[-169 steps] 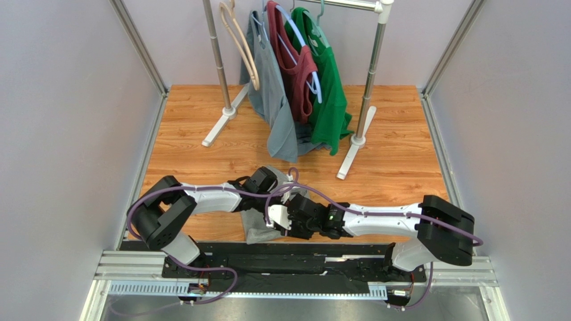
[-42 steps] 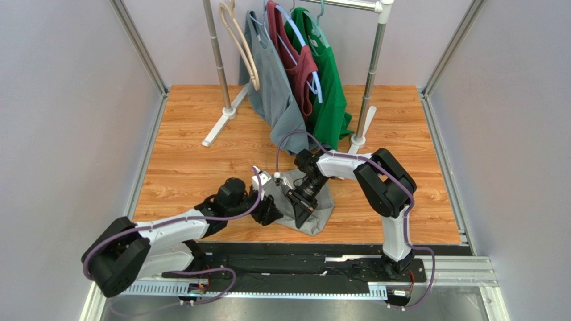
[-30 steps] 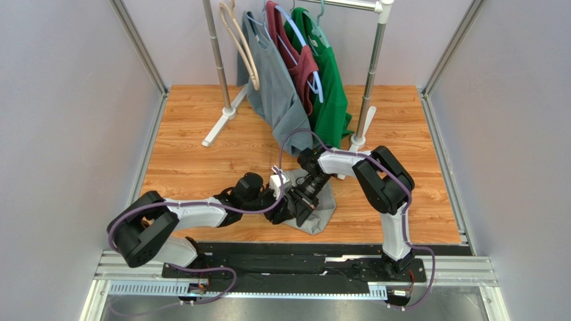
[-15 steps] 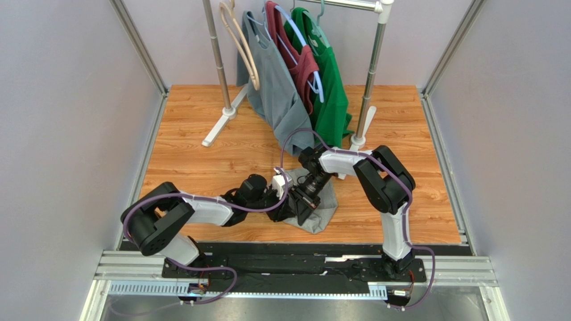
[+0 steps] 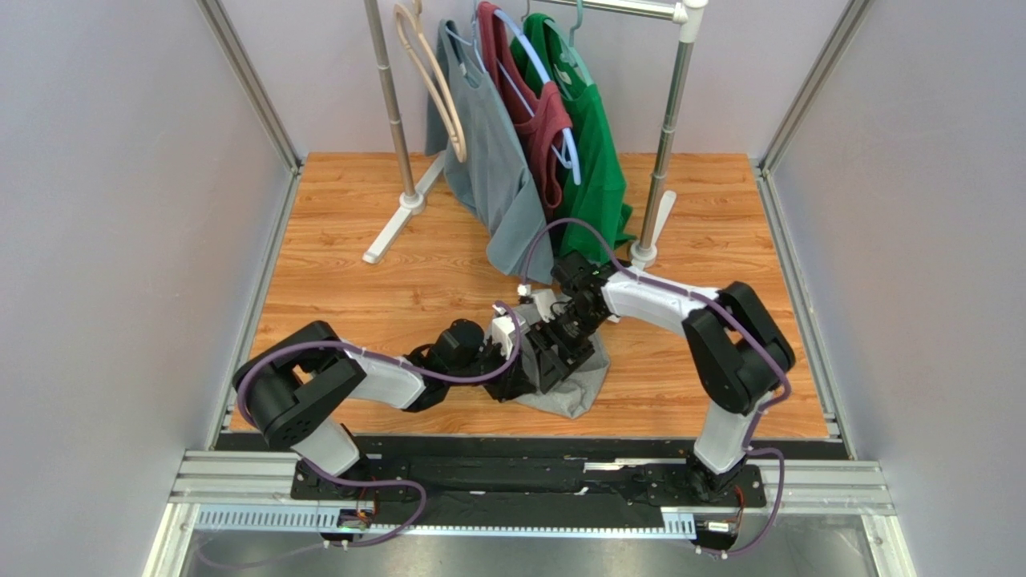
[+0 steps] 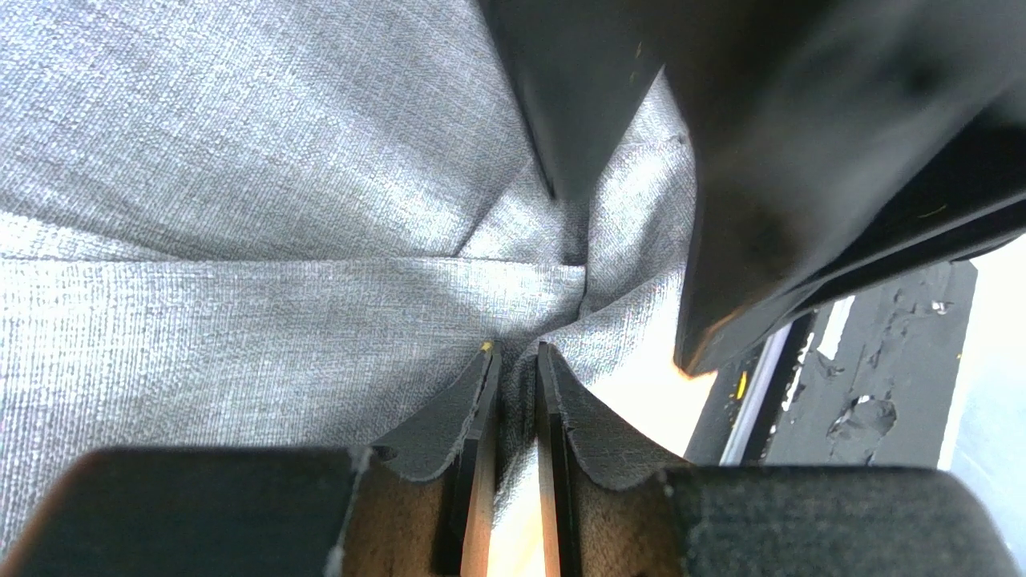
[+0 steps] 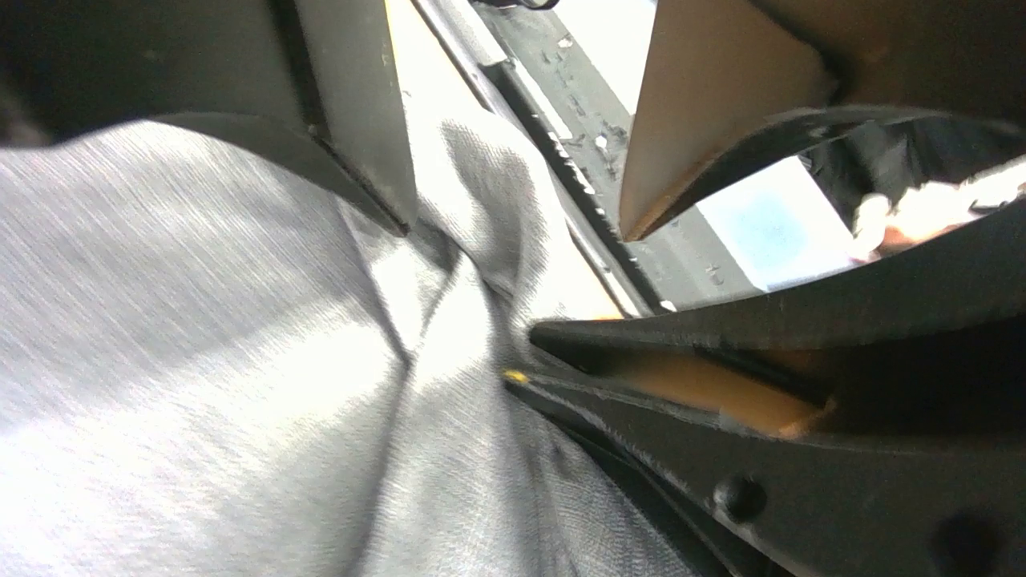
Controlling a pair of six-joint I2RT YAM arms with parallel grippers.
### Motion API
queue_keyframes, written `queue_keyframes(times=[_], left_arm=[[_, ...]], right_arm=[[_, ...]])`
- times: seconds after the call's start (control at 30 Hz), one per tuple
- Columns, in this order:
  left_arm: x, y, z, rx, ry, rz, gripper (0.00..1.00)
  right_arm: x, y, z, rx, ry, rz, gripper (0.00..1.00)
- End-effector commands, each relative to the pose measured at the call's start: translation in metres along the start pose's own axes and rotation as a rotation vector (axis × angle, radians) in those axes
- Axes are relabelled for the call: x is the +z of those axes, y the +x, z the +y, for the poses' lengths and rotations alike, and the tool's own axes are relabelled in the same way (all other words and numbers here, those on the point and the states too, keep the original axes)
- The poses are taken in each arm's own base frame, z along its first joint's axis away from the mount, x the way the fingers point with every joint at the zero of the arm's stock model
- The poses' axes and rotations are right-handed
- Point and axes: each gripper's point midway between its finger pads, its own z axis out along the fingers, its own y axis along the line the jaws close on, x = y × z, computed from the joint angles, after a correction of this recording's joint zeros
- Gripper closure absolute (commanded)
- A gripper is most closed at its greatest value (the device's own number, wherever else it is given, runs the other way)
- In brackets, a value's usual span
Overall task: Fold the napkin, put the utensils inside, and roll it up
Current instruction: Roll the napkin at the center of the board.
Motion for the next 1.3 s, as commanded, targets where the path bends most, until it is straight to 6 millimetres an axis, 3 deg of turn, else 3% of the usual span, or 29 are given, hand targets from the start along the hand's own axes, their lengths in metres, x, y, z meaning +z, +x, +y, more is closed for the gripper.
queue_keyframes(times=[0.0,0.1,0.13,0.17,0.3,0.53,0.73,1.03,1.27], left_arm=[[-0.007,0.056,0.009,-0.072,-0.047,0.183,0.76],[-0.006,0.056,0.009,-0.073,-0.047,0.187,0.76],[-0.006,0.056,0.009,-0.074,-0.046,0.19,0.76],[-0.006,0.056,0.009,-0.074,-0.049,0.191,0.76],[-0.005,0.056,0.011,-0.075,-0.056,0.192,0.76],[-0.007,0.057,0.013,-0.079,-0.071,0.19,0.77],[-0.008,0.059,0.015,-0.087,-0.084,0.198,0.77],[-0.009,0.06,0.017,-0.092,-0.098,0.199,0.78],[-0.009,0.06,0.017,-0.096,-0.104,0.2,0.78]], right_arm=[[-0.022,-0.016,-0.016,0.015,0.165,-0.155,0.32],[-0.035,-0.02,-0.02,0.021,0.252,-0.258,0.32],[-0.044,-0.015,-0.015,0.011,0.267,-0.313,0.32],[-0.05,-0.023,-0.012,0.004,0.278,-0.378,0.32],[-0.057,-0.021,0.006,-0.059,0.274,-0.491,0.32],[-0.029,-0.007,0.022,-0.095,0.245,-0.44,0.33],[-0.012,0.0,0.017,-0.045,0.276,-0.381,0.34],[0.009,0.033,0.013,0.059,0.313,-0.289,0.37],[0.013,0.051,0.011,0.156,0.408,-0.261,0.38]])
